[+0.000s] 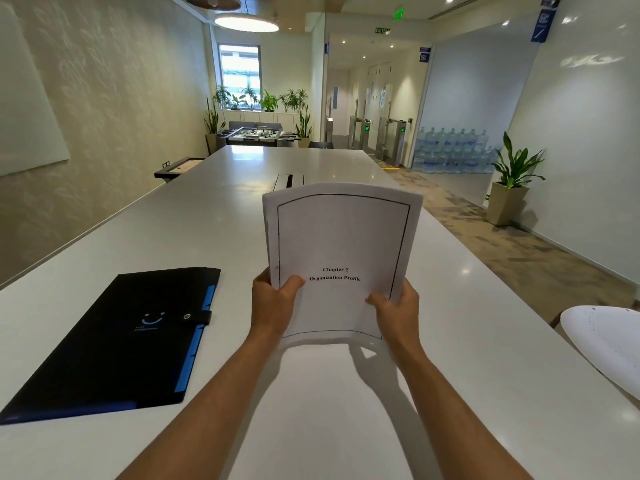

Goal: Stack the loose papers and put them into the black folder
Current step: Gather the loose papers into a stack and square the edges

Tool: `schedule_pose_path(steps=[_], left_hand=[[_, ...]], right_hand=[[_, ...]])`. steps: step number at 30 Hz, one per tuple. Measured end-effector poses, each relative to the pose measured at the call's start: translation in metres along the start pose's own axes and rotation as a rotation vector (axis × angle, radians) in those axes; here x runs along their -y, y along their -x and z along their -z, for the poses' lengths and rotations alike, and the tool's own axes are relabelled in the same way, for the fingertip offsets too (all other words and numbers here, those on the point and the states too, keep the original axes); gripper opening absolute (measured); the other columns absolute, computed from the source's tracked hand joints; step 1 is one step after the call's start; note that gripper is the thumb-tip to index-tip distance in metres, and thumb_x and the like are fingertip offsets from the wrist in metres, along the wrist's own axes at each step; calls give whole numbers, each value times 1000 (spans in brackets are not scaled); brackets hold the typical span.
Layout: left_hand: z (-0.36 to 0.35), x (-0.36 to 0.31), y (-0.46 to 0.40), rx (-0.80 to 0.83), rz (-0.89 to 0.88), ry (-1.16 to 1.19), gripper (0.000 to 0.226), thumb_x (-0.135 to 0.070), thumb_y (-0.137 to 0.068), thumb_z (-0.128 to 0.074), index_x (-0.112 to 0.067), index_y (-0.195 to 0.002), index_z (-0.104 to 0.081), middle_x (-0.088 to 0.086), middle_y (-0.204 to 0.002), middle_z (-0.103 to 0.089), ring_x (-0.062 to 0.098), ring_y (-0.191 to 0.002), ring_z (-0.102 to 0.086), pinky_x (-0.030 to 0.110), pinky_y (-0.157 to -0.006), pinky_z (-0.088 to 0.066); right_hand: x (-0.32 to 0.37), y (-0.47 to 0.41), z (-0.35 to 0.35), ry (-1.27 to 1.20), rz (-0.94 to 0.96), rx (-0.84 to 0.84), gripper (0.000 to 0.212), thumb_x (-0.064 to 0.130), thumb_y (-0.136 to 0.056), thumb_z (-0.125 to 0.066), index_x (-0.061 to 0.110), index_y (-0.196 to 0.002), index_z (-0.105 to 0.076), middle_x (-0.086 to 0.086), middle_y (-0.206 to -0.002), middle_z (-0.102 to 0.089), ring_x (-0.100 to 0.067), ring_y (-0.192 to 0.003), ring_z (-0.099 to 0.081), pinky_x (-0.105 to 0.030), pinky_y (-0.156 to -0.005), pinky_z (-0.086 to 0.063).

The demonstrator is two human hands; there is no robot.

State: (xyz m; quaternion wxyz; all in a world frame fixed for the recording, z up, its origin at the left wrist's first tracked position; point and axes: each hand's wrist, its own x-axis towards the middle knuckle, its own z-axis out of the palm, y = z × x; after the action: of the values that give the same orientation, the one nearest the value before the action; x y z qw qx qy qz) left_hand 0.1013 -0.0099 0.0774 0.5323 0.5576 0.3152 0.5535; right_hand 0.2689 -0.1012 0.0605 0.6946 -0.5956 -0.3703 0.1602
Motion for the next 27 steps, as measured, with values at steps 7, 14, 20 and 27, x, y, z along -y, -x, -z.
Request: schedule_pose_path(steps=[7,14,20,27], left_hand=[[3,27,15,16,124,-48,17,-17,-82,-72,-31,-89,-66,-10,-94,-71,9,-90,-66,25,-73,-50],[-3,11,7,45,91,-18,11,-24,-86,-71,-35,-88,-68,-18,-89,-73,-1,-85,-68,15,-70,-53],[-26,6,9,-83,151,212,16,-19,-82,-73,-33,-76,-74,-19,-81,-75,-1,-74,-70,12,-55,-52],[-45,18,25,22,254,362,15,-14,-86,-69,-18,-101,-71,-2,-99,-76,14,-92,-72,23,-67,-57]], right_hand=[[-31,18,-2,15,-138,18,36,-7,-72,-61,18,-97,-65,7,-88,-71,-6,-78,-65,-8,-52,-46],[-27,12,5,32,-107,-180,61,1,-74,-72,23,-125,-48,3,-119,-57,-14,-106,-57,-27,-84,-49],[-24,28,-6,-628,-496,-304,71,8,-76,-73,17,-137,-39,-6,-122,-55,-21,-102,-58,-33,-85,-47],[-13,22,-6,-798,-411,-142,33,4,-90,-57,12,-122,-62,-11,-116,-71,-29,-107,-67,-46,-93,-51]])
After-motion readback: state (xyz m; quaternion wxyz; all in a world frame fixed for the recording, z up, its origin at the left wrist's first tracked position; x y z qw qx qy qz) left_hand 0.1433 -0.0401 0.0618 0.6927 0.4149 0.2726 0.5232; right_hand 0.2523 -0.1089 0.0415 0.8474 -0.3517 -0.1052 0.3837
